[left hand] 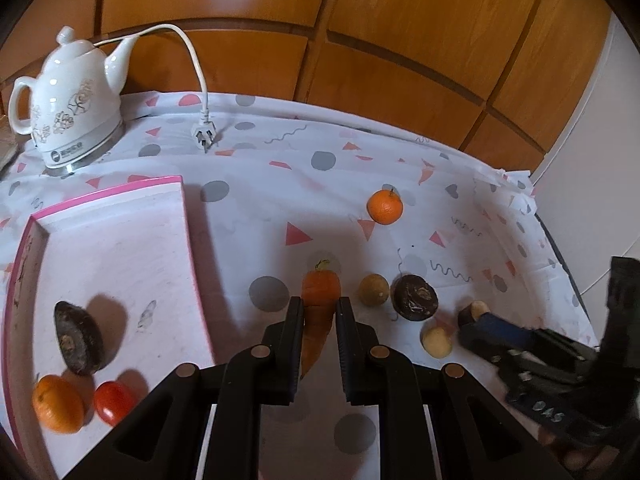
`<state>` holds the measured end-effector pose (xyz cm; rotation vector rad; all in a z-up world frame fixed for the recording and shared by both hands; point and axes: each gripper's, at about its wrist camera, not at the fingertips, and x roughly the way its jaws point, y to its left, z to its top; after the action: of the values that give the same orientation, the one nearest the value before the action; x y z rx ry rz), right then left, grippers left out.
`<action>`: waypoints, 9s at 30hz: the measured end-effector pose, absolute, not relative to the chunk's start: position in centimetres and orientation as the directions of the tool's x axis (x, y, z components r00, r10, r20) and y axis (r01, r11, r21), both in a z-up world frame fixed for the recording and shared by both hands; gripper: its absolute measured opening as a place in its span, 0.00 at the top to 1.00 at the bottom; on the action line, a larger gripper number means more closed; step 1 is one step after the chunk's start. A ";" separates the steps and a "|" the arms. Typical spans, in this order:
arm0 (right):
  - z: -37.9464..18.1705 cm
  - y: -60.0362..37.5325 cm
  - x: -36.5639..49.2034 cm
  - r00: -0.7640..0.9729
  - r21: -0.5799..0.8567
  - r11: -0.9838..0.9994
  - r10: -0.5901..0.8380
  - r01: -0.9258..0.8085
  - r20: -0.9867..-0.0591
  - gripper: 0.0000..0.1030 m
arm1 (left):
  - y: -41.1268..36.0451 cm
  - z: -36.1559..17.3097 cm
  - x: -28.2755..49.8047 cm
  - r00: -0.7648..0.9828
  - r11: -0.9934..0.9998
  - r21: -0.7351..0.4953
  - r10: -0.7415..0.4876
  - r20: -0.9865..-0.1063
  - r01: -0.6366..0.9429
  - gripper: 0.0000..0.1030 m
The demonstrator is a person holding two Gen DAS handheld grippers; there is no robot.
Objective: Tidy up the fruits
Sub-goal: 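Carry the carrot into the tray with the left tool while the right tool grasps a tan round fruit, then lower the tan round fruit into the pink tray and open the right tool, then grasp a wooden log slice with the right tool while the left tool grasps a small brown fruit, then place the small brown fruit in the tray with the left tool while the right tool carries the log slice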
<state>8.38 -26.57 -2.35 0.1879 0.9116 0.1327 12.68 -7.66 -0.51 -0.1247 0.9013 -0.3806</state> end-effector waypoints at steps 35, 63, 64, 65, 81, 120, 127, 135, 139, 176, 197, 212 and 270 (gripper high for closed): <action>-5.6 -23.9 9.1 0.528 0.105 0.991 0.134 -0.085 -0.838 0.76 | 8.7 -2.0 3.1 0.634 0.968 -0.244 -0.154 -0.758 -0.057 0.81; -4.7 -22.4 7.4 0.556 0.147 0.985 0.173 -0.092 -0.813 0.76 | 8.4 -0.1 2.0 0.688 0.981 -0.158 -0.037 -0.725 -0.114 0.36; -4.5 -22.2 7.3 0.558 0.146 0.984 0.176 -0.098 -0.811 0.76 | 8.4 0.0 2.0 0.690 0.982 -0.154 -0.034 -0.723 -0.113 0.36; -4.3 -21.8 7.2 0.561 0.147 0.983 0.184 -0.111 -0.807 0.76 | 8.3 0.0 2.0 0.690 0.982 -0.149 -0.031 -0.723 -0.112 0.36; 0.5 -12.7 7.5 0.560 0.199 0.910 0.385 -0.365 -0.734 0.76 | 9.0 0.1 1.8 0.700 0.983 -0.137 -0.013 -0.714 -0.121 0.36; 0.9 -14.7 6.2 0.635 0.192 0.959 0.282 -0.209 -0.719 0.65 | 7.3 0.8 2.3 0.701 0.990 -0.124 -0.041 -0.712 -0.068 0.30; 0.3 -20.0 4.9 0.662 0.177 0.982 0.179 -0.071 -0.728 0.65 | 5.3 1.6 3.1 0.705 0.993 -0.119 -0.079 -0.705 -0.008 0.30; -0.5 -26.2 3.6 0.669 0.182 0.978 0.069 0.101 -0.740 0.65 | 1.8 2.4 4.1 0.704 0.989 -0.116 -0.144 -0.696 0.088 0.30; -0.6 -28.0 3.2 0.672 0.186 0.972 0.043 0.143 -0.739 0.65 | -0.2 2.7 4.6 0.693 0.984 -0.113 -0.177 -0.699 0.137 0.30; -1.9 -30.9 4.2 0.657 0.201 0.963 0.035 0.179 -0.753 0.64 | -12.1 -1.4 12.7 0.519 0.930 -0.212 -0.346 -0.782 0.302 0.58; -4.5 -29.9 7.8 0.607 0.147 0.978 0.028 0.148 -0.794 0.59 | -13.8 -3.7 16.3 0.453 0.912 -0.287 -0.397 -0.798 0.294 0.58; -4.7 -30.0 7.7 0.602 0.131 0.982 0.021 0.139 -0.798 0.70 | -14.2 -4.9 16.1 0.434 0.896 -0.315 -0.430 -0.792 0.313 0.78; -5.1 -27.7 6.4 0.603 0.066 0.993 -0.007 0.098 -0.798 0.68 | 8.3 0.4 10.1 0.701 0.977 -0.213 -0.130 -0.701 -0.032 0.76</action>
<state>6.42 -27.69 -5.05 0.1070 0.9224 -0.0608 10.14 8.25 0.39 -0.2157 0.7938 -0.0553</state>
